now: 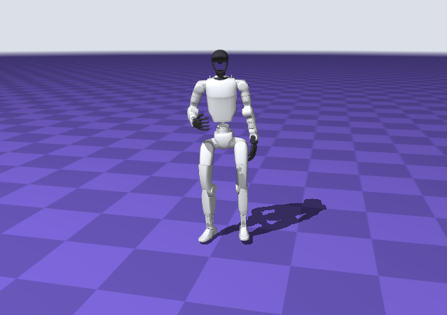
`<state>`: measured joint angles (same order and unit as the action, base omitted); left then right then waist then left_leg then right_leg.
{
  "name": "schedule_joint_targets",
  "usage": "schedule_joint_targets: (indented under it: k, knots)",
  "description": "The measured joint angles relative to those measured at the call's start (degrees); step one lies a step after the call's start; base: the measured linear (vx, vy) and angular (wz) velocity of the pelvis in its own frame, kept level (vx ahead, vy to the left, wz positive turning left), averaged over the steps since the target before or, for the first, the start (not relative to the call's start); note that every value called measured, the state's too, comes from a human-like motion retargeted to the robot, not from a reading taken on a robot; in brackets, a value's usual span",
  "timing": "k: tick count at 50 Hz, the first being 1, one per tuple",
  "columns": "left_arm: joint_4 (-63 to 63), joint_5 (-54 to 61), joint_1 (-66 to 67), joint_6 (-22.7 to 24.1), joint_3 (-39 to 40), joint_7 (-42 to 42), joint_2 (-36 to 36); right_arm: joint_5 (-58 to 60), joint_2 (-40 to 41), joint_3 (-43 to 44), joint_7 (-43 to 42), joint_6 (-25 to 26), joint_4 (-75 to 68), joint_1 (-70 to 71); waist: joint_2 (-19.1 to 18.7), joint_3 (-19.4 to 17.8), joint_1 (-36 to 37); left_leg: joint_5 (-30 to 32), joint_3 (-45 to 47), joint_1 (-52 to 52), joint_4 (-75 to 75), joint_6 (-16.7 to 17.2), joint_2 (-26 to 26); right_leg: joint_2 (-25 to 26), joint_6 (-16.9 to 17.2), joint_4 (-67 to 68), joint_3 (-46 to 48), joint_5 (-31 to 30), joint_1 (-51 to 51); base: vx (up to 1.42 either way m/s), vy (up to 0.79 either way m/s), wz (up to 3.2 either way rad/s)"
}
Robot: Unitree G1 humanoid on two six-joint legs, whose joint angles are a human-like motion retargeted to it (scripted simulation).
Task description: Upper body actions
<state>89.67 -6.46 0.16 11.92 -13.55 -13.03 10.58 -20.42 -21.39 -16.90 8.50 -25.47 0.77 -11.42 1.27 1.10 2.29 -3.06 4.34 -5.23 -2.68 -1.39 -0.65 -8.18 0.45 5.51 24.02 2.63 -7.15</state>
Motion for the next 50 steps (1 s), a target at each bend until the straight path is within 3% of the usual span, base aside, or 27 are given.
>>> schedule_joint_targets:
  k: [12, 23, 33, 40, 50]
  knots:
    - [-1.9, -6.2, -2.5, -0.2, -2.2, 0.5, -0.6, 0.9, 3.1, 3.4, -1.3, -1.6, -4.0, -2.3, 0.0, 1.1, -0.7, -0.1, 0.0, 0.6, -0.2, 0.2, 0.0, 0.6, -0.2, -1.7, 0.1, -0.2, 1.4, 0.00, 0.00, 0.00]
    - [-1.7, -8.5, -3.1, 0.3, -3.4, 1.3, -1.2, 21.8, 7.3, 7.9, -11.0, -2.7, -34.0, 0.3, -0.1, 1.3, -1.7, -0.2, 1.0, 0.3, -0.3, 0.3, 0.3, 0.9, -0.4, -1.1, -1.0, 0.0, 0.2, 0.00, 0.00, 0.00]
    - [0.4, -10.8, -1.9, 1.0, -3.1, 3.1, -1.2, 37.2, 10.3, 9.5, -17.1, 1.7, -67.6, 5.8, 0.1, 1.6, -1.9, -0.3, 1.6, 0.4, -0.4, 0.4, 0.5, 1.1, 0.0, -1.2, -1.8, 0.2, 0.0, 0.00, 0.00, 0.00]
    - [2.1, -11.2, -1.2, 0.8, -2.5, 4.2, -1.2, 45.2, 13.2, 12.4, -23.5, 9.0, -84.7, 8.6, 0.0, 2.1, -1.6, -0.3, 1.6, 0.4, -0.3, 0.5, 0.6, 1.3, 0.0, -1.6, -1.7, 0.2, 0.3, 0.00, 0.00, 0.00]
    - [2.1, -11.1, -1.0, 0.6, -2.1, 4.5, -1.5, 40.0, 14.0, 14.5, -6.1, 19.9, -98.2, 10.6, -0.1, 2.5, 0.0, -0.4, 2.6, 0.6, -0.2, 0.8, 1.1, 1.4, -0.2, -1.2, -2.6, 0.6, 0.3, 0.01, 0.01, -0.06]
